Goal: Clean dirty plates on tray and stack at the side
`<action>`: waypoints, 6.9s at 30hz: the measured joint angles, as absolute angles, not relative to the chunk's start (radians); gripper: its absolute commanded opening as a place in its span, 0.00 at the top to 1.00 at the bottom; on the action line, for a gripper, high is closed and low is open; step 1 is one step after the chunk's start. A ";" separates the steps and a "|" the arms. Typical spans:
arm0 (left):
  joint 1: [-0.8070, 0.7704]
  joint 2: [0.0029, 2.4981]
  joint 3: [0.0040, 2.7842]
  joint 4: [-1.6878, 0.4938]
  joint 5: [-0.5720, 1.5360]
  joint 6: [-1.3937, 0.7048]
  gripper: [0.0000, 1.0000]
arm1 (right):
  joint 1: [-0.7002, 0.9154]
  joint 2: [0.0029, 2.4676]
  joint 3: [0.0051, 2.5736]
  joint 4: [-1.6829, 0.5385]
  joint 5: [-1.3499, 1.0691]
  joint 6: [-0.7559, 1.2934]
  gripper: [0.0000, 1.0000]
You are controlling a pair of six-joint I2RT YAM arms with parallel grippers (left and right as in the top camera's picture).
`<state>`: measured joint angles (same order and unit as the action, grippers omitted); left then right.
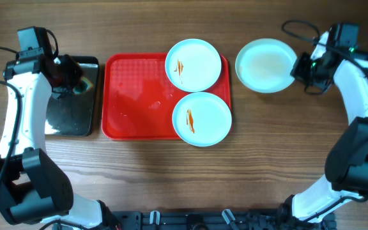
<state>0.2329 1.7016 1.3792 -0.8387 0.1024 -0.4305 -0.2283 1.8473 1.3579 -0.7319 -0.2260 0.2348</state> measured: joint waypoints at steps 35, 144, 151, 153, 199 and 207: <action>0.263 1.979 1.315 -0.736 -0.185 -0.080 0.96 | -0.123 1.834 1.516 -0.881 -0.273 0.204 0.43; 0.183 1.769 1.438 -0.947 0.153 -0.163 0.96 | 0.599 1.915 1.354 -0.659 -0.348 0.545 0.72; 0.183 1.769 1.438 -0.947 0.154 -0.163 0.96 | 0.679 2.088 1.502 -0.714 -0.340 0.550 0.75; 0.183 1.769 1.438 -0.947 0.155 -0.163 0.96 | 0.691 2.149 1.576 -0.729 -0.334 0.550 0.75; 0.183 1.769 1.438 -0.939 0.155 -0.163 0.96 | 0.559 2.107 1.605 -1.016 -0.390 0.541 0.73; 0.183 1.769 1.438 -0.939 0.155 -0.163 0.96 | 0.624 2.109 1.575 -0.905 -0.395 0.595 0.74</action>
